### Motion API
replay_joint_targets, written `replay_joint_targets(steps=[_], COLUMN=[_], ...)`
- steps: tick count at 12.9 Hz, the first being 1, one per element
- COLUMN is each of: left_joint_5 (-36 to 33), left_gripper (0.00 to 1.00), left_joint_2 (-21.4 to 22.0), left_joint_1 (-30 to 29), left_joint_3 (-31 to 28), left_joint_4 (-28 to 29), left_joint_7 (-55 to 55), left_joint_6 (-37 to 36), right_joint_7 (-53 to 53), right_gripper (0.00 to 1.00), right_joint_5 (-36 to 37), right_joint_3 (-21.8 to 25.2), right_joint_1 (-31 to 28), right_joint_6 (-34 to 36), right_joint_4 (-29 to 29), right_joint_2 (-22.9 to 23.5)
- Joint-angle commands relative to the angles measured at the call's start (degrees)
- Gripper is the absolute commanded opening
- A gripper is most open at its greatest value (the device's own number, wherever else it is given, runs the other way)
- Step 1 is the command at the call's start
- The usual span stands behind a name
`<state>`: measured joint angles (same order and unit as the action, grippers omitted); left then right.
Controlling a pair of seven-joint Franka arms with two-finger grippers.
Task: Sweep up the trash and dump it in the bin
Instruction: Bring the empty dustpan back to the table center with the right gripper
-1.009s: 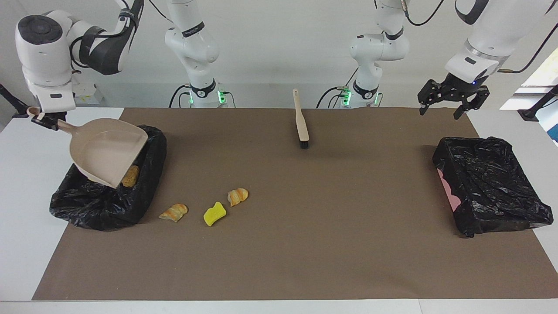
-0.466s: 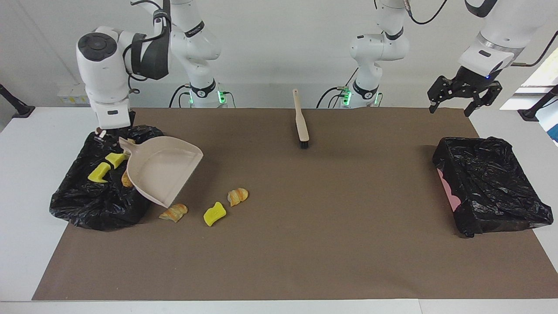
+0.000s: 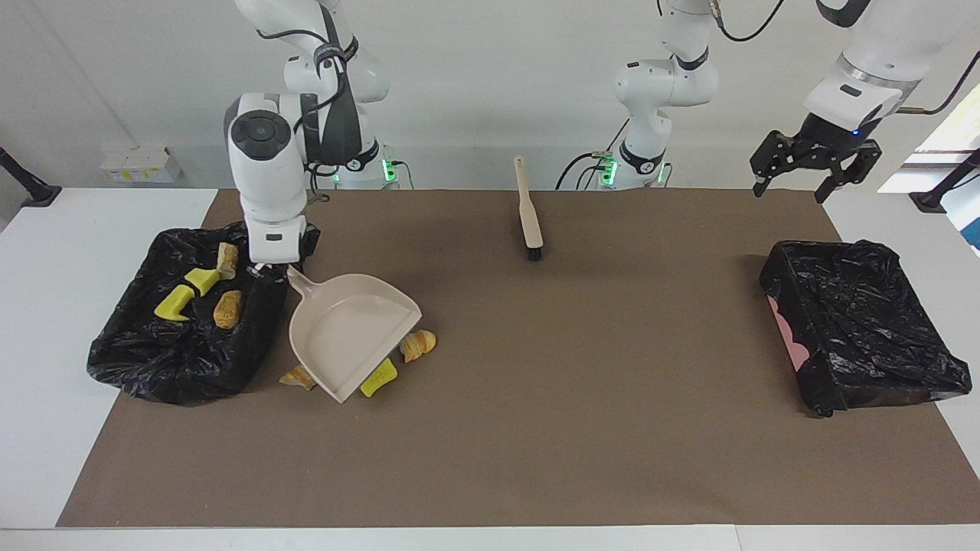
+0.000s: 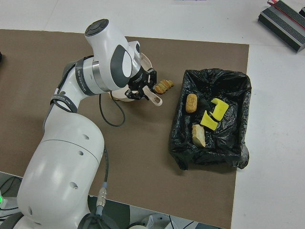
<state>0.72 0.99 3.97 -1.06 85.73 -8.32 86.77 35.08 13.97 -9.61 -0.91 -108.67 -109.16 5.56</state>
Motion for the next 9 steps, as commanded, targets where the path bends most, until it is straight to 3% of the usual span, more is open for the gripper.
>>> replay_joint_targets(steps=[1,7,9], left_joint_5=[-0.90,-0.98,-0.98], left_gripper=[1.00,1.00,1.00], left_joint_2=[0.33,0.33,0.42], left_joint_1=[-0.19,-0.01,0.07], left_joint_3=[0.18,0.26,0.27], left_joint_4=[-0.57,-0.57,-0.48], left_joint_7=[-0.20,-0.20,-0.20], left_joint_6=[-1.43,-1.87,-1.87], right_joint_7=[-12.62,-43.56,-51.91], right_gripper=[0.00,0.00,0.00], right_joint_5=[-3.15,-13.97,-14.06], right_joint_3=[0.11,0.11,0.11], right_joint_1=[5.02,14.51,18.47], right_joint_6=[-2.32,-4.70,-3.57], right_joint_4=[0.17,6.49,13.23], right_joint_2=[1.98,7.87,13.04])
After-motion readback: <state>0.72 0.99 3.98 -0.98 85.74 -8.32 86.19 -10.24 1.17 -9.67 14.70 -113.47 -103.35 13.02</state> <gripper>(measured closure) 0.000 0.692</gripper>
